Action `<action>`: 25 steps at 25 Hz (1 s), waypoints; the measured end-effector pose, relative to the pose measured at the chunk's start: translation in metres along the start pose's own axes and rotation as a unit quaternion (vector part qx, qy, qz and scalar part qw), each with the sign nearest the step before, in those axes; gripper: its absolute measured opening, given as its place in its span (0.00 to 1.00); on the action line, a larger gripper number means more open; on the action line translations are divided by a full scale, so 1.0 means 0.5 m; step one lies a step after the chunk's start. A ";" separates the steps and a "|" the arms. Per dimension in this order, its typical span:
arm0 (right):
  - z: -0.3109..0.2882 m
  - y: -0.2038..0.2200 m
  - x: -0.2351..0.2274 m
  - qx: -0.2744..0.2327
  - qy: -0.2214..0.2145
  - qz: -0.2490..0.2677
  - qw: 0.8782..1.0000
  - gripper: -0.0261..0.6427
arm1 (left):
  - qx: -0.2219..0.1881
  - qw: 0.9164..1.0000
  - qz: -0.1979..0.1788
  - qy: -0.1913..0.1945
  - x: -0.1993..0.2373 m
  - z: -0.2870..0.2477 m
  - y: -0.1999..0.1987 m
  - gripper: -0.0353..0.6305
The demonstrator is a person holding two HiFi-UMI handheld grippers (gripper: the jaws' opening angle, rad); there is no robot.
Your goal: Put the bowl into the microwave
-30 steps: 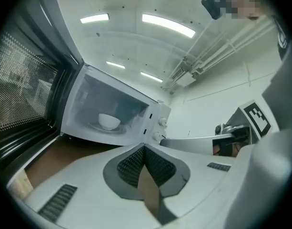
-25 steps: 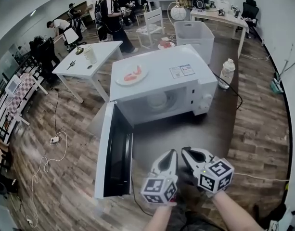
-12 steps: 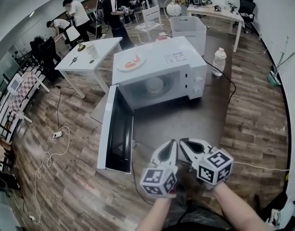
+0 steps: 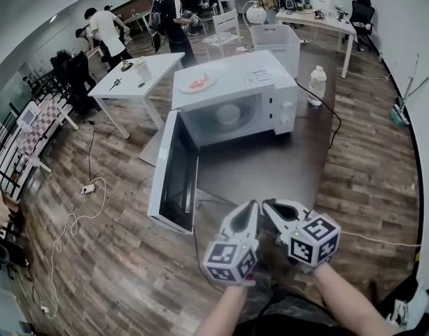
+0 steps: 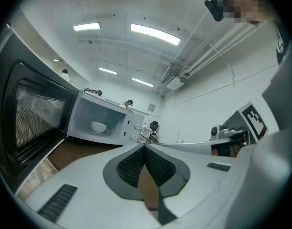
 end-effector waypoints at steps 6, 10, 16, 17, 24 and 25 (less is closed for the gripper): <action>0.037 0.008 0.033 0.001 -0.009 0.000 1.000 0.04 | -0.002 1.000 -0.001 0.001 -0.027 0.044 -0.001 0.06; 0.061 0.005 0.048 -0.002 -0.012 -0.002 1.000 0.04 | -0.003 1.000 -0.003 0.010 -0.047 0.063 -0.007 0.06; 0.096 -0.012 0.075 -0.013 -0.015 -0.008 1.000 0.04 | 0.000 0.999 -0.008 0.031 -0.082 0.092 -0.021 0.06; 0.102 -0.014 0.078 -0.014 -0.015 -0.009 1.000 0.04 | 0.000 0.999 -0.007 0.034 -0.086 0.096 -0.022 0.06; 0.121 -0.016 0.087 -0.022 -0.013 -0.020 0.999 0.04 | -0.009 0.999 0.018 0.048 -0.097 0.114 -0.036 0.06; 0.122 -0.014 0.087 -0.023 -0.012 -0.021 0.999 0.04 | -0.011 0.999 0.020 0.049 -0.097 0.115 -0.037 0.06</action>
Point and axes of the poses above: the fingertips, and each gripper's own axes: z backward along the fingers, x to its left, y out of its underside, the point moved 10 cm from there along z, backward along the fingers, and after that the axes turned 9 degrees about -x, right-handed, at the moved point
